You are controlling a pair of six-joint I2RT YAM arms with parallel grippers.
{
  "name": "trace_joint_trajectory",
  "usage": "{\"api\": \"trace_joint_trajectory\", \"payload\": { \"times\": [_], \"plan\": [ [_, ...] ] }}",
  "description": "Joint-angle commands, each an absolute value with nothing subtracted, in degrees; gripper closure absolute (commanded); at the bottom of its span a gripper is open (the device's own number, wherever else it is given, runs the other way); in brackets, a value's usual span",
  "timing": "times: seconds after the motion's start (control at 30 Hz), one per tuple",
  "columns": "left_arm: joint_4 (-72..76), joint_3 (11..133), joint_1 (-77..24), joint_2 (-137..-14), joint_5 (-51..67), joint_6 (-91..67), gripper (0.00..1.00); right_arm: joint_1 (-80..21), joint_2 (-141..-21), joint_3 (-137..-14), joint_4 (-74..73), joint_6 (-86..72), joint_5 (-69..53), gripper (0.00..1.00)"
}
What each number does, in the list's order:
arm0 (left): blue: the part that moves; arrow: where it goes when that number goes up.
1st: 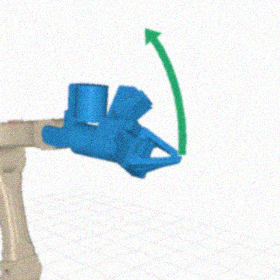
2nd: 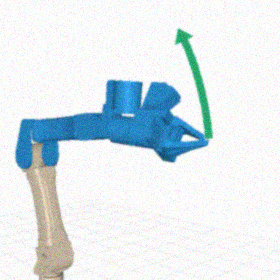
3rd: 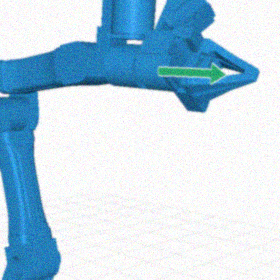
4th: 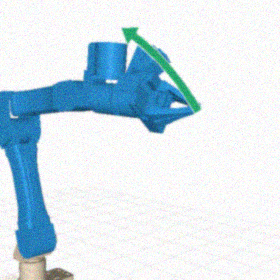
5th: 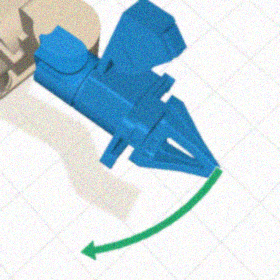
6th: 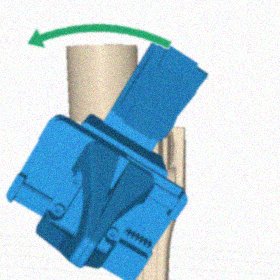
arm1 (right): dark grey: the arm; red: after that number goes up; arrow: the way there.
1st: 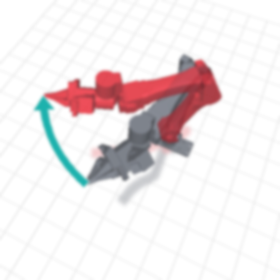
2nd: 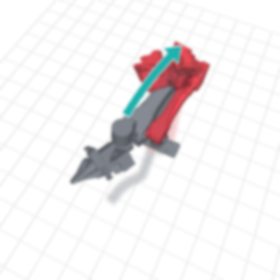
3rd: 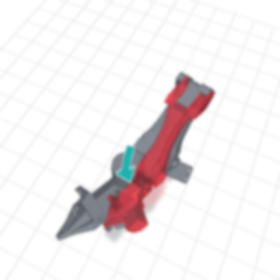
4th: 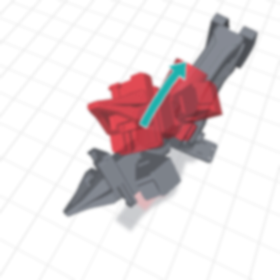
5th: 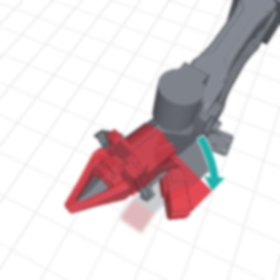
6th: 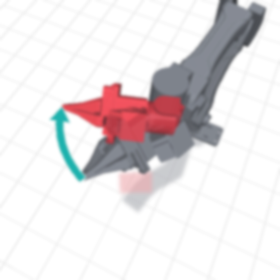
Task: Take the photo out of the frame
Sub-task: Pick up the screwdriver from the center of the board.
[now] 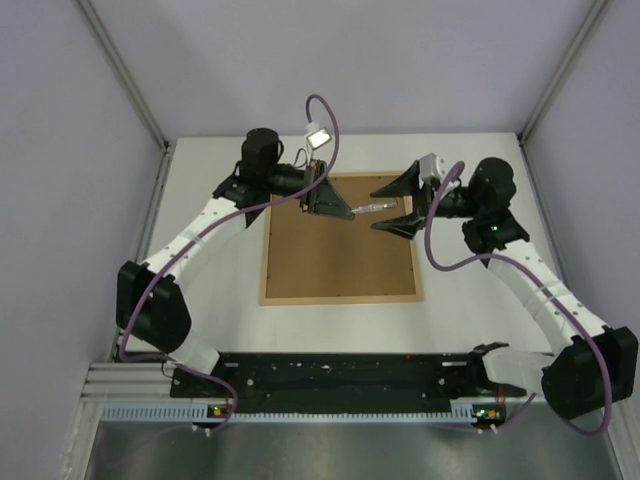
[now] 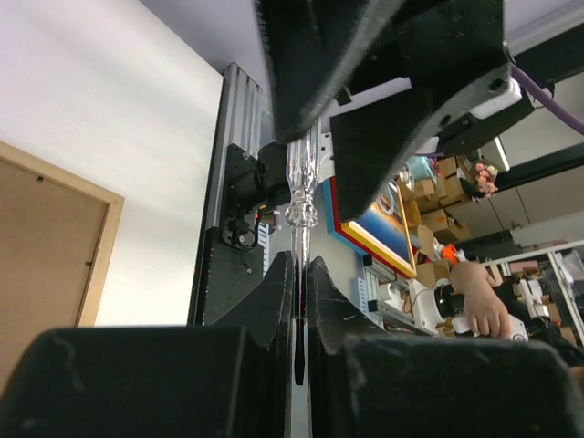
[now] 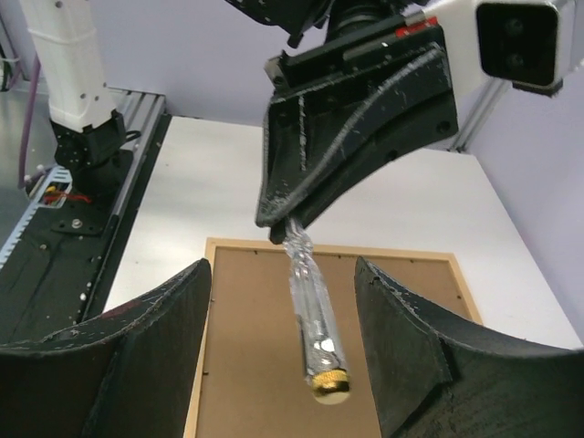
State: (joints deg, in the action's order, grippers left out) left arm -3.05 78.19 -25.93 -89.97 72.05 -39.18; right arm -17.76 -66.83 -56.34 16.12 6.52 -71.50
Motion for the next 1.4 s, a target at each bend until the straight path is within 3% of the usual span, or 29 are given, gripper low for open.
{"api": "trace_joint_trajectory", "payload": {
  "times": [0.0, 0.3, 0.53, 0.83, 1.0, 1.37],
  "plan": [
    [3.78, 78.40, -26.46, -86.57, 76.55, -39.99, 1.00, -17.31, -68.03, -57.04, 18.28, 8.35, -68.99, 0.36],
    [3.87, 78.13, -26.63, -86.75, 76.38, -39.99, 1.00, -17.23, -68.02, -58.01, 13.00, 14.16, -71.26, 0.38],
    [3.69, 78.05, -26.54, -87.45, 76.02, -39.90, 1.00, -17.75, -68.55, -53.97, 34.17, -5.52, -75.41, 0.40],
    [4.66, 78.31, -26.90, -87.80, 76.81, -40.52, 1.00, -19.16, -70.40, -52.47, 39.36, -9.39, -72.95, 0.43],
    [5.71, 78.05, -27.07, -87.89, 77.08, -41.39, 1.00, -19.16, -72.42, -50.36, 53.51, -20.11, -72.86, 0.46],
    [6.77, 77.78, -27.33, -88.24, 77.17, -42.10, 1.00, -19.60, -73.57, -49.22, 65.56, -30.49, -72.33, 0.50]
  ]
}}
